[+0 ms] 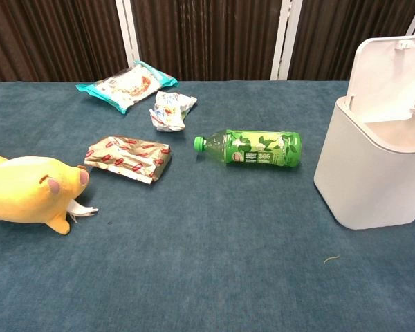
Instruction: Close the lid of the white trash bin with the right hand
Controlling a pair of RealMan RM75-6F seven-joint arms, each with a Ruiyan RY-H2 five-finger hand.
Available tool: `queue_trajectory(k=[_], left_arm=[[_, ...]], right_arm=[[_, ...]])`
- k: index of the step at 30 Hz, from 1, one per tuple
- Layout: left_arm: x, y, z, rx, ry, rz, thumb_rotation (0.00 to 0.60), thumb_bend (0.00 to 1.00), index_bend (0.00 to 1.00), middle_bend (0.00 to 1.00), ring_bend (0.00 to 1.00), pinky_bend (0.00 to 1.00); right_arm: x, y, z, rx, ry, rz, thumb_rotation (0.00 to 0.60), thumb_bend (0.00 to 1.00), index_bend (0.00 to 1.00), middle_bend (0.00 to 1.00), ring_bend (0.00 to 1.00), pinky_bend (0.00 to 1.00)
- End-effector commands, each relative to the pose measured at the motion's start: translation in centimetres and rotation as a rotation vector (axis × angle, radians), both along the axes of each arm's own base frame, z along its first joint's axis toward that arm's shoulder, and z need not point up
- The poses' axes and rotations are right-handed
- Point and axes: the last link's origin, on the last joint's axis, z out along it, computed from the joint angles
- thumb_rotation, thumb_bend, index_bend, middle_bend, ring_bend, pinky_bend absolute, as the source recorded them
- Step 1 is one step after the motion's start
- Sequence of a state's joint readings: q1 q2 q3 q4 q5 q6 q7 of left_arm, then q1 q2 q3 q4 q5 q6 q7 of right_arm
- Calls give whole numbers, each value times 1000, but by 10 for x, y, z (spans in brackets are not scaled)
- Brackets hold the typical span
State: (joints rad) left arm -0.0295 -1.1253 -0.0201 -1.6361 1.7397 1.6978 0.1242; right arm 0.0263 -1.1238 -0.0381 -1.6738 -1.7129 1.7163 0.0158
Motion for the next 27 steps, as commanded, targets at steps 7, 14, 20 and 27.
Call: queue_trajectory(k=[7,14,20,27], left_arm=[[0,-1,1,5,-5,-3,600,548,270,243,232,373],[-3,0,3,3,-20,13,600,547,269,243,231,373],[1,-3,5,16,-21,-11,600,546,269,243,231,373],[-1,-2,4,15,-9,5,600,546,269,244,231,373]], right_arm=[[1,0,-3,30,-8,-20,600,313,0,0,0,86],[5,-5,-2,-15,-27,16,600,314,0,107,50,118],[23,-24,-1,-27,25,42,600,467,0,605,601,570],[50,-76,-11,61,135,-60,600,732,0,770,749,691]])
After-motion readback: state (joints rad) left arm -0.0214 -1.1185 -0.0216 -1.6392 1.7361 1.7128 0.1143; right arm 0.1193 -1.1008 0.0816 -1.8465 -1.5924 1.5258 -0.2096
